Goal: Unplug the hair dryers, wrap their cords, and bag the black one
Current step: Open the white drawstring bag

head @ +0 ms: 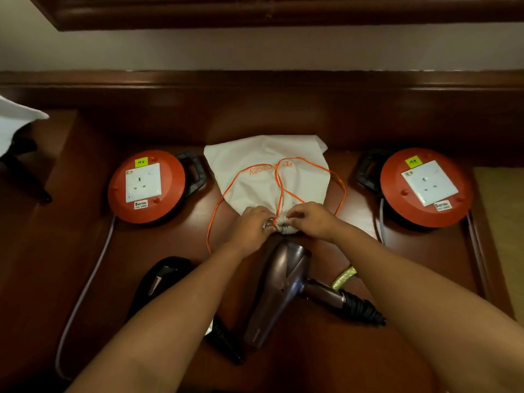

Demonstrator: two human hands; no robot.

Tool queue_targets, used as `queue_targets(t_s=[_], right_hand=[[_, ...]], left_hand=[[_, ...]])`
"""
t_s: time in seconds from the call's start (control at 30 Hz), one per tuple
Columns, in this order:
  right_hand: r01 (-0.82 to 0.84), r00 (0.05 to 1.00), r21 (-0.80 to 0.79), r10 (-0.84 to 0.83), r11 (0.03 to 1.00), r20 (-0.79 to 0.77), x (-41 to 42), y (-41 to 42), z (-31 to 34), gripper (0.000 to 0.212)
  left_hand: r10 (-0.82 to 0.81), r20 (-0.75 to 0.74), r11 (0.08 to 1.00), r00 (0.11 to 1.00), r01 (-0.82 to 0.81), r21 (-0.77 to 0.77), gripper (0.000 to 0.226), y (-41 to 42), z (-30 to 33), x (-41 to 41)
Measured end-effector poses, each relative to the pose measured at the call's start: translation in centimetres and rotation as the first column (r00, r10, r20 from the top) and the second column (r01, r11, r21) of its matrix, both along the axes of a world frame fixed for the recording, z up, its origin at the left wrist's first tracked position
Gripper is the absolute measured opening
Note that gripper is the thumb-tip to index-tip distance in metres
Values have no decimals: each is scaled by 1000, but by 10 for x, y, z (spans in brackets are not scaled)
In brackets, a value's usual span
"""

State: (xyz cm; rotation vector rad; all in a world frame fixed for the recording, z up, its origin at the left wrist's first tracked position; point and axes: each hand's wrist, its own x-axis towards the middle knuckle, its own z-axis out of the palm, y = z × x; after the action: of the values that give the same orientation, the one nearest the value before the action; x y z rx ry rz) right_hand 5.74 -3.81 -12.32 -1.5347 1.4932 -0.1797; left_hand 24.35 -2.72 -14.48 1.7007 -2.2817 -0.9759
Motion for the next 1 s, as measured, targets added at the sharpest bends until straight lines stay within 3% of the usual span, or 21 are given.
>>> queue_targets(t_s=[0.3, 0.5, 0.63, 0.73, 0.83, 1.0], right_hand=[[60, 995, -101, -67, 993, -67, 14, 3, 15, 17], [144, 983, -348, -173, 926, -53, 35, 19, 77, 11], [172, 976, -476, -216, 862, -38, 55, 30, 128, 8], [157, 975, -546, -218, 823, -47, 70, 39, 166, 9], [169, 974, -580, -224, 797, -25, 82, 50, 196, 8], [46, 982, -663, -156, 747, -108, 97, 61, 232, 24]], left_hand=[[163, -192, 978, 968, -184, -96, 27, 7, 13, 1], [212, -279, 932, 936, -280, -230, 40, 21, 69, 21], [103, -207, 881, 973, -186, -434, 48, 22, 123, 40], [62, -104, 928, 993, -96, -360, 34, 17, 166, 51], [38, -164, 964, 986, -79, -254, 25, 15, 200, 59], [-17, -254, 944, 967, -68, -322, 17, 23, 235, 72]])
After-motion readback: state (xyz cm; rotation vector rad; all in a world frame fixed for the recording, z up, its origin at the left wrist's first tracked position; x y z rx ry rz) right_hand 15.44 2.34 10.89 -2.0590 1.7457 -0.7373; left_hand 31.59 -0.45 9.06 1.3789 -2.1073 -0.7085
